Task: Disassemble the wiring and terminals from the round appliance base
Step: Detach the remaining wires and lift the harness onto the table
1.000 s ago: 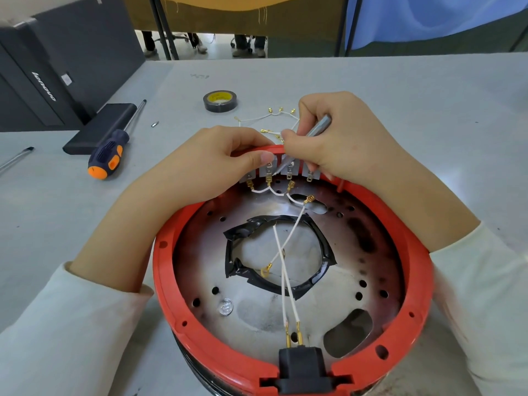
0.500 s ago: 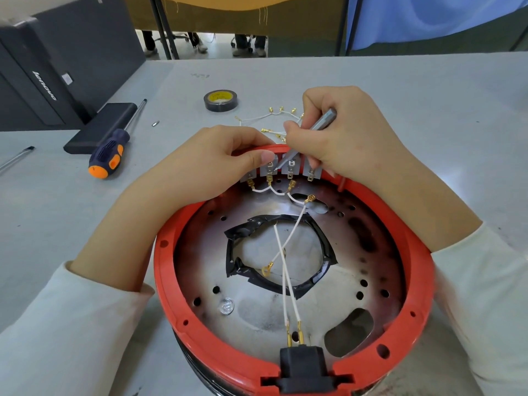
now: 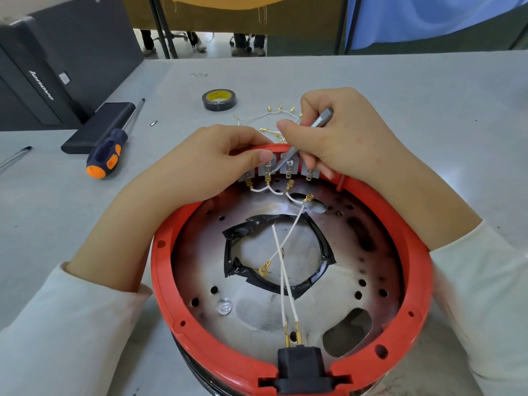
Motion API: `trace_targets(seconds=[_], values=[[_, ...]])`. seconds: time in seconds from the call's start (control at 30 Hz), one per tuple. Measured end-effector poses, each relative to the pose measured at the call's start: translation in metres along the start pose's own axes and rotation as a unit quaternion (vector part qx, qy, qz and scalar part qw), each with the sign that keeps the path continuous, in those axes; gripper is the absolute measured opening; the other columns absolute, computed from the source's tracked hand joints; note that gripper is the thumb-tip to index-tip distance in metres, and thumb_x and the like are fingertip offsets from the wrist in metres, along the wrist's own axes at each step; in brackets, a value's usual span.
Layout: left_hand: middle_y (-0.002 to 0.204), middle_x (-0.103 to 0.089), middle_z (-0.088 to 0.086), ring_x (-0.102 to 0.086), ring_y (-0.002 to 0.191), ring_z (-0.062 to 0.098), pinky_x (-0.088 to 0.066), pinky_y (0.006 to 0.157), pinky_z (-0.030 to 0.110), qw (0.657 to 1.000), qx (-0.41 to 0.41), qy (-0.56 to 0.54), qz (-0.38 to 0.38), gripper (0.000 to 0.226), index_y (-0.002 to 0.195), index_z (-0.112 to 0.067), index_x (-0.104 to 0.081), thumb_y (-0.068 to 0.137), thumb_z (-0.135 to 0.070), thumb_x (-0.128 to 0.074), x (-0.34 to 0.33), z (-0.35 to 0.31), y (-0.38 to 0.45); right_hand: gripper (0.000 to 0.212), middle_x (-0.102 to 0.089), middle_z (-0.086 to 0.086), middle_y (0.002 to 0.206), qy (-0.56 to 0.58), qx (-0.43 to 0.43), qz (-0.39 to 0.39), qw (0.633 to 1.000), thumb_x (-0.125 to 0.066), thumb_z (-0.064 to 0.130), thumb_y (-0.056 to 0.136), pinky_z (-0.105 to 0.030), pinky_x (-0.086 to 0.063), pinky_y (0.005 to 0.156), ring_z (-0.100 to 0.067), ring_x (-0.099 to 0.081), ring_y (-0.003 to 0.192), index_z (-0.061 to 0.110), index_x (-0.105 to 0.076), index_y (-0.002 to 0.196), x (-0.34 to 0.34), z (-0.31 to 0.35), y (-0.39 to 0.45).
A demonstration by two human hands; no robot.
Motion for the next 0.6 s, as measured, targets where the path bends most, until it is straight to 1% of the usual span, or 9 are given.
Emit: trace_targets(seconds=[0.13, 0.23, 0.37, 0.5, 0.6], values=[[0.097, -0.07, -0.014, -0.06, 0.09, 0.0, -0.04, 0.081, 0.012, 1.0, -0.001, -0.003, -0.002, 0.018, 0.107, -0.038, -0.065, 0.093, -0.036, -0.055, -0.0002, 0.0005, 0.0003, 0.035, -0.055, 0.0, 0.039, 0.002, -0.003, 0.003, 1.0, -0.062, 0.026, 0.089, -0.014, -0.032, 0.035, -0.011, -0.041, 0.027, 0.019, -0.042, 0.061, -0.0008, -0.0006, 0.0004], [0.097, -0.07, -0.017, -0.06, 0.092, -0.002, -0.04, 0.083, 0.014, 1.0, -0.001, -0.005, -0.001, 0.017, 0.105, -0.039, -0.065, 0.093, -0.036, -0.055, -0.0005, 0.0002, 0.0004, 0.034, -0.055, 0.0, 0.04, -0.002, -0.006, 0.002, 1.0, -0.062, 0.026, 0.089, -0.014, -0.032, 0.035, -0.011, -0.041, 0.027, 0.018, -0.043, 0.062, -0.0004, -0.0002, -0.0004], [0.094, -0.07, -0.011, -0.06, 0.089, 0.005, -0.04, 0.081, 0.017, 1.0, -0.005, -0.003, -0.004, 0.013, 0.098, -0.045, -0.062, 0.092, -0.035, -0.055, 0.0, -0.0007, -0.0001, 0.032, -0.051, 0.001, 0.04, -0.02, 0.0, -0.009, 1.0, -0.065, 0.02, 0.084, -0.015, -0.032, 0.034, -0.006, -0.041, 0.027, 0.018, -0.045, 0.06, 0.0005, 0.0019, -0.0032], [0.09, -0.07, -0.003, -0.06, 0.086, 0.014, -0.042, 0.079, 0.026, 1.0, -0.004, 0.003, -0.001, 0.013, 0.095, -0.047, -0.061, 0.092, -0.036, -0.054, -0.0006, -0.0016, -0.0007, 0.032, -0.049, 0.002, 0.048, -0.055, -0.001, -0.007, 0.998, -0.068, 0.019, 0.081, -0.014, -0.031, 0.034, -0.005, -0.045, 0.033, 0.02, -0.046, 0.058, -0.0006, 0.0036, -0.0033], [0.091, -0.07, -0.004, -0.06, 0.086, 0.013, -0.041, 0.08, 0.027, 1.0, -0.001, 0.003, -0.001, 0.013, 0.097, -0.045, -0.062, 0.092, -0.036, -0.054, 0.0005, -0.0016, -0.0009, 0.031, -0.052, 0.0, 0.045, -0.036, -0.009, -0.005, 0.999, -0.067, 0.018, 0.082, -0.015, -0.032, 0.032, -0.004, -0.044, 0.029, 0.018, -0.046, 0.059, -0.0006, 0.0046, -0.0035]])
Point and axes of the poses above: each hand's wrist, its own y-axis towards the middle knuckle, its own x-axis out of the back of the hand, z = x × y, the point moved 3 cm from there along y, towards the middle knuckle
